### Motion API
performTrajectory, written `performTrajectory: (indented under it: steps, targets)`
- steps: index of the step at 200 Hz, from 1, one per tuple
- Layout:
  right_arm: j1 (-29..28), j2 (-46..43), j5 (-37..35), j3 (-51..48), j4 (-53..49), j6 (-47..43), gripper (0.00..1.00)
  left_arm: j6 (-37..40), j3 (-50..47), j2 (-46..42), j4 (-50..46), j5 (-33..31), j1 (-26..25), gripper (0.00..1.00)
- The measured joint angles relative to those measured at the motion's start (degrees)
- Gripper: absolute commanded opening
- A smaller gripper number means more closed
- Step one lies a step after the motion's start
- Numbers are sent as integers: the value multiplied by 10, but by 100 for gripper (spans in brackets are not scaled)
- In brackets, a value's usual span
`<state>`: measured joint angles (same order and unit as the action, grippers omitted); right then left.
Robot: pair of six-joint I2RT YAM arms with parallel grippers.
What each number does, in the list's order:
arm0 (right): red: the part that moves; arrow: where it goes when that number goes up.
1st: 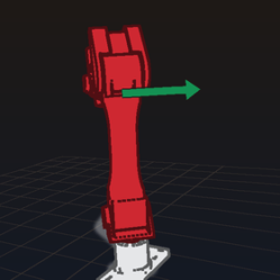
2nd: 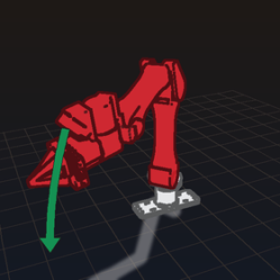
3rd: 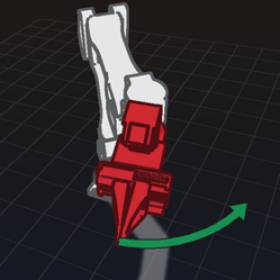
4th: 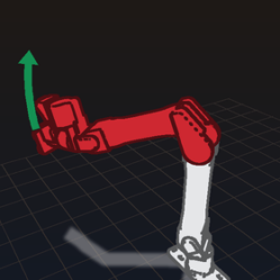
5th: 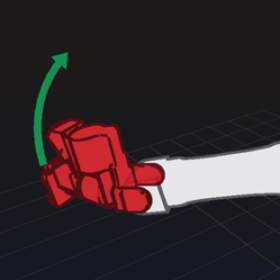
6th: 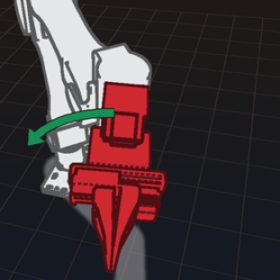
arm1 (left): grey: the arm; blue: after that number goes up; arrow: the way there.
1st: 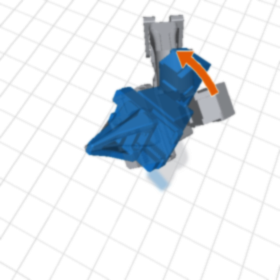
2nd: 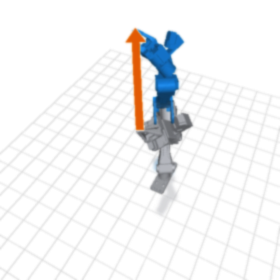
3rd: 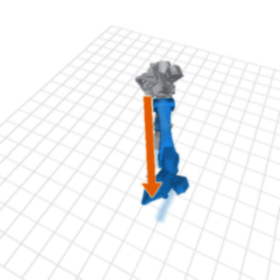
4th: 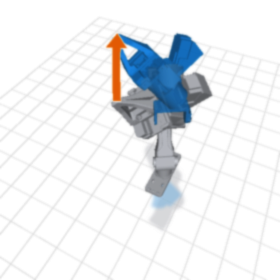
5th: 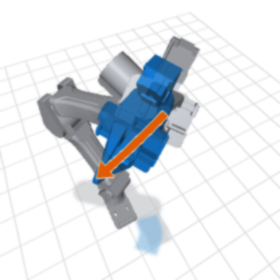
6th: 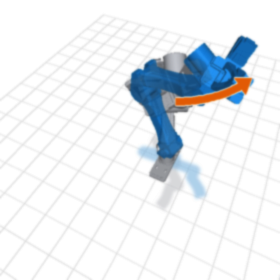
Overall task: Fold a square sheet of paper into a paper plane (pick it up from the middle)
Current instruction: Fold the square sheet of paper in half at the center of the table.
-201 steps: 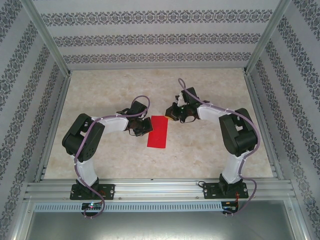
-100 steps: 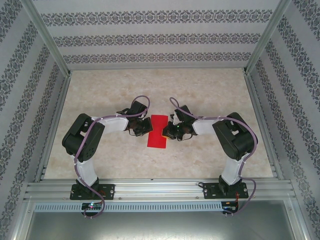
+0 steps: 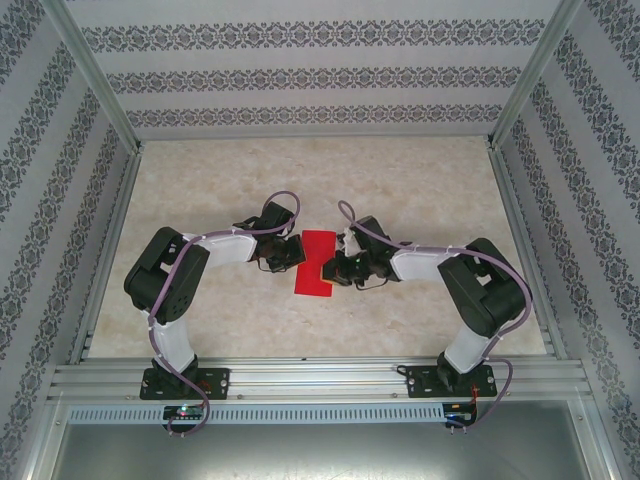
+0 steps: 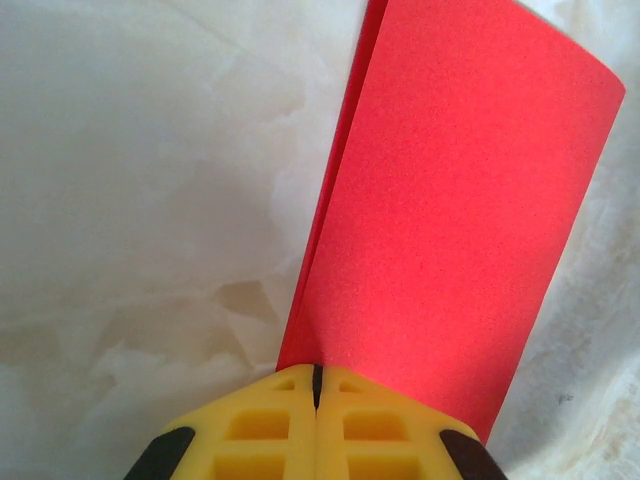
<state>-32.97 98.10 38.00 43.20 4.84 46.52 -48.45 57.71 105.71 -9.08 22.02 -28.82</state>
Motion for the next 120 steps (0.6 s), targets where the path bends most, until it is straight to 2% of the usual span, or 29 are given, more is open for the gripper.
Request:
performTrajectory:
  steps: [120]
  targets:
    - [-9,-10,-3,-18,-27,-15,9,0,0,0,0,0,0,0]
